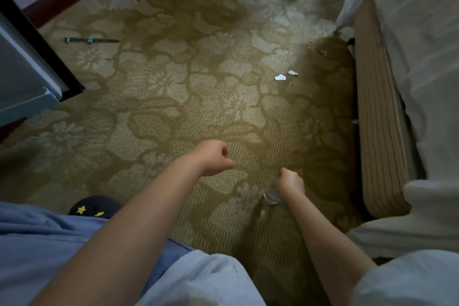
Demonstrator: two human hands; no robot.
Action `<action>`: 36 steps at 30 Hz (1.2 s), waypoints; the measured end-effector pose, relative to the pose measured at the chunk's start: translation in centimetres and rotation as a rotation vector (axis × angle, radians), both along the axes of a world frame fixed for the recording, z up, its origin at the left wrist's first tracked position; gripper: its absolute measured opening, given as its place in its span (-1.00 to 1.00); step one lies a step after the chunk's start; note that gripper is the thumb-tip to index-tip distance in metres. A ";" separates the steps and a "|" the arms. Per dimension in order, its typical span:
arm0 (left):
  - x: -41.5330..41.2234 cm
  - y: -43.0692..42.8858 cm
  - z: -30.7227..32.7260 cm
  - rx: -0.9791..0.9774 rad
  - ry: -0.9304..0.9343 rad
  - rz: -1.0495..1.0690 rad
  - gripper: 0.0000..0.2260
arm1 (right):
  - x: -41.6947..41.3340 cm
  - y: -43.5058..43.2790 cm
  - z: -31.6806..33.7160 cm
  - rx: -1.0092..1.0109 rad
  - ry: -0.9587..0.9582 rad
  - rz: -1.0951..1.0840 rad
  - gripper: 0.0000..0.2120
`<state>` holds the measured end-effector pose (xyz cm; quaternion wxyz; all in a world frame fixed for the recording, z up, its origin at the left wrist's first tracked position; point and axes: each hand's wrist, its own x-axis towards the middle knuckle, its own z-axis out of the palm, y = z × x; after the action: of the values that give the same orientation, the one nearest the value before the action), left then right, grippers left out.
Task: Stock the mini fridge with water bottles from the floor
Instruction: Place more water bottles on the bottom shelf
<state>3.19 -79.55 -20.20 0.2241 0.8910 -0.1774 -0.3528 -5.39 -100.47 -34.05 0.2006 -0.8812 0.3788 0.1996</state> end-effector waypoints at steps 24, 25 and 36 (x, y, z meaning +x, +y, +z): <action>0.0 22.5 4.1 -0.459 -0.088 0.627 -0.51 | 14.1 26.2 24.0 0.438 -0.535 1.089 -0.64; -0.3 23.2 4.2 -0.495 -0.140 0.676 -0.56 | 14.2 27.4 24.5 0.466 -0.576 1.075 -0.65; -3.9 32.8 12.4 -0.570 -0.547 1.182 -0.80 | 11.5 42.2 27.3 1.299 -0.579 0.828 -0.83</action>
<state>-0.74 -46.78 -7.83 0.5498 0.8014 0.2001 0.1244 6.09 -58.26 -6.80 0.6704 -0.6744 -0.2347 0.2016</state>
